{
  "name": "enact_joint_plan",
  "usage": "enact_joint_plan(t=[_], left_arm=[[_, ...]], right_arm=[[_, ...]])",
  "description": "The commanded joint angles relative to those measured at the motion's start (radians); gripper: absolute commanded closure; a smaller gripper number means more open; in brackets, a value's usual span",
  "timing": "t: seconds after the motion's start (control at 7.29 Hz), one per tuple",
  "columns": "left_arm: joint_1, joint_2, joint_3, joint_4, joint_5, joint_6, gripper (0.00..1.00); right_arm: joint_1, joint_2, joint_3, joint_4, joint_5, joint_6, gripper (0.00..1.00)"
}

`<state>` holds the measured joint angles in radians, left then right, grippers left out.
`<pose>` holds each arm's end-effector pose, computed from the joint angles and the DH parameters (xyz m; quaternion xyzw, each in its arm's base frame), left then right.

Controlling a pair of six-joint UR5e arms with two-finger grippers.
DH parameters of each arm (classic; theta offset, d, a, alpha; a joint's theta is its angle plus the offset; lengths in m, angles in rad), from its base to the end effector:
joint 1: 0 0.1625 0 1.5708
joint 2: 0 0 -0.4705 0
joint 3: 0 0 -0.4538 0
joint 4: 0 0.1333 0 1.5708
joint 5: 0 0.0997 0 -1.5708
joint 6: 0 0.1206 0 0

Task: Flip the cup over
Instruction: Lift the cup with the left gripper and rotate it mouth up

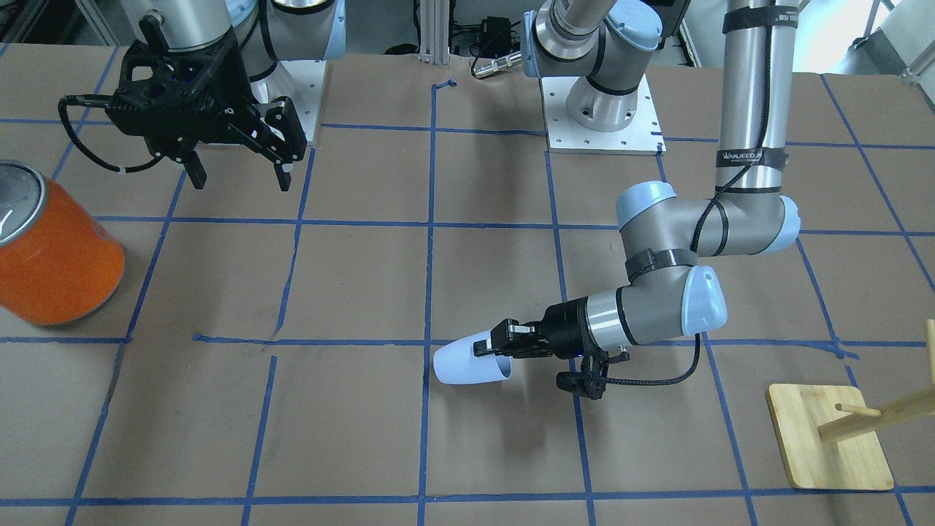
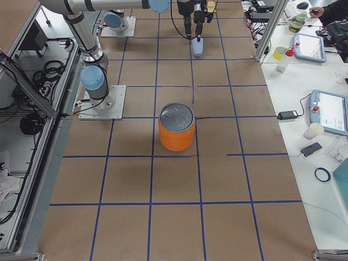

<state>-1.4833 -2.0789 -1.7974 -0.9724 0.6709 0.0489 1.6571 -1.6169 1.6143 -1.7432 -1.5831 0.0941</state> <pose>-0.1697 -0.6716 0.1815 0.0470 -0.8976 -0.0316 0.4371 0.1788 -0.5379 0.5323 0.0044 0.9961 -0.0876 0.0018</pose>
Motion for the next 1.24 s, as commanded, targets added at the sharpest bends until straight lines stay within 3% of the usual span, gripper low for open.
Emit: enact_joint_plan(t=[0.0,0.14,0.27,0.41,0.55,0.82,1.1], left_arm=[[0.000,0.057,0.054,0.001,0.013,-0.177,1.00],[0.000,0.088,0.091,-0.014,0.100,-0.197,1.00],[-0.002,0.115,0.104,-0.019,0.306,-0.184,1.00],[0.003,0.141,0.107,-0.037,0.417,-0.146,1.00],[0.006,0.157,0.133,-0.096,0.616,-0.027,1.00],[0.006,0.131,0.255,-0.199,0.868,0.203,1.00],[0.008,0.099,0.303,-0.186,0.970,0.328,1.00]], right_arm=[[0.001,0.000,-0.004,0.001,0.000,-0.001,0.00],[0.001,0.000,-0.004,0.001,0.000,-0.001,0.00],[0.001,0.000,-0.004,0.001,-0.003,-0.002,0.00],[0.001,0.000,-0.004,0.002,-0.003,-0.002,0.00],[0.001,0.000,-0.004,0.007,-0.005,-0.002,0.00],[0.001,0.000,-0.005,0.010,-0.003,-0.004,0.00],[0.001,0.000,-0.005,0.011,-0.005,-0.004,0.00]])
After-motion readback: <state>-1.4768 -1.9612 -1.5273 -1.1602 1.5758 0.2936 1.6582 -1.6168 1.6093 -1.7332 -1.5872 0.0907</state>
